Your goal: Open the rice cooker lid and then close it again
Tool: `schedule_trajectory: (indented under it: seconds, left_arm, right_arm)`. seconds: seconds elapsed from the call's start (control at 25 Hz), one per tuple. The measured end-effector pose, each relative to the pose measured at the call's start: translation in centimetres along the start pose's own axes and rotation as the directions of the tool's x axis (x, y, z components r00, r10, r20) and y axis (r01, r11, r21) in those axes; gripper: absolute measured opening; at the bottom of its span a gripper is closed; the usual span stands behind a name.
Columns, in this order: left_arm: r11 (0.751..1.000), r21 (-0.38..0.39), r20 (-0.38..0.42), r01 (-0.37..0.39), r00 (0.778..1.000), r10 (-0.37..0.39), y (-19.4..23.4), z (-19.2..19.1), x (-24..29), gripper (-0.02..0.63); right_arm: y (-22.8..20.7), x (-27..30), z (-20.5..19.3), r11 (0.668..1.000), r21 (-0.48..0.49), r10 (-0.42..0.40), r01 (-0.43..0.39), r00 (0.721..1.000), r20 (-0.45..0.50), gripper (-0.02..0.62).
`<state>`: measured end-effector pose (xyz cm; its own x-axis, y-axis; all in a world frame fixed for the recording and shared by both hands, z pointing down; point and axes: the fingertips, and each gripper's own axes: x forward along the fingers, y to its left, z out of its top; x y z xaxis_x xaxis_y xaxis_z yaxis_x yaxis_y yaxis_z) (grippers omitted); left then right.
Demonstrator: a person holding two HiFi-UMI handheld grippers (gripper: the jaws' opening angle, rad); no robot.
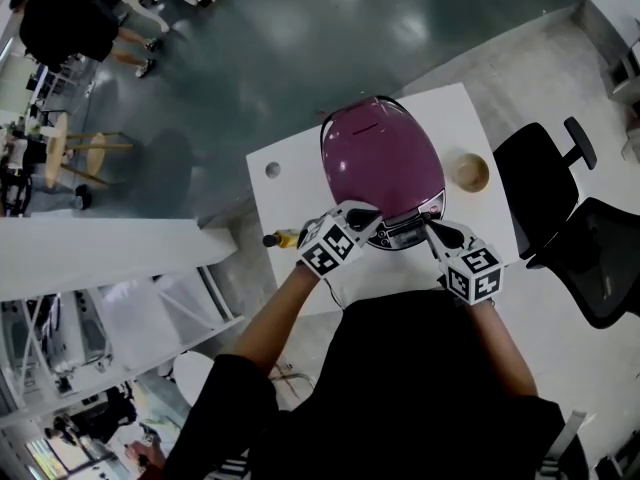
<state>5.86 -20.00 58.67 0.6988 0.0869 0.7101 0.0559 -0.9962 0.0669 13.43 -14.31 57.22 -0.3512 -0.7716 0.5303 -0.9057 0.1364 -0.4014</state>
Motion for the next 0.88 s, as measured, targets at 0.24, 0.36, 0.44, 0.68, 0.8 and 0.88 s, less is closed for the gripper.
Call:
schedule_trajectory:
  seconds: [0.24, 0.36, 0.44, 0.68, 0.8, 0.88]
  left_arm:
    - [0.991, -0.124, 0.027, -0.046, 0.998, 0.049, 0.3, 0.0, 0.1, 0.003]
    - [0.983, -0.181, 0.030, -0.014, 0.999, 0.020, 0.5, -0.2, 0.2, 0.002]
    - [0.973, -0.230, 0.019, 0.026, 1.000, -0.022, 0.5, -0.3, 0.3, 0.002]
    - [0.954, -0.293, -0.062, 0.058, 0.995, -0.080, 0.5, 0.0, 0.7, 0.000]
    - [0.954, -0.292, -0.124, 0.066, 0.987, -0.106, 0.3, 0.0, 0.9, 0.000]
    - [0.954, -0.291, -0.135, 0.073, 0.984, -0.116, 0.3, 0.1, 1.0, 0.000]
  right_arm:
    - [-0.5, 0.5, 0.2, 1.000, 0.007, 0.001, -0.001, 1.000, -0.008, 0.000]
    - [-0.7, 0.8, 0.3, 1.000, 0.009, 0.006, -0.006, 1.000, -0.014, 0.000]
    - [-1.0, 1.0, 0.3, 1.000, 0.015, 0.012, -0.011, 1.000, -0.015, 0.000]
    - [-2.6, 1.3, 1.1, 1.000, 0.030, 0.002, -0.002, 1.000, -0.006, 0.000]
    - [-3.3, 1.2, 1.1, 1.000, 0.029, -0.003, 0.004, 1.000, -0.013, 0.000]
    - [-3.8, 1.2, 0.9, 1.000, 0.029, -0.008, 0.008, 1.000, -0.020, 0.000]
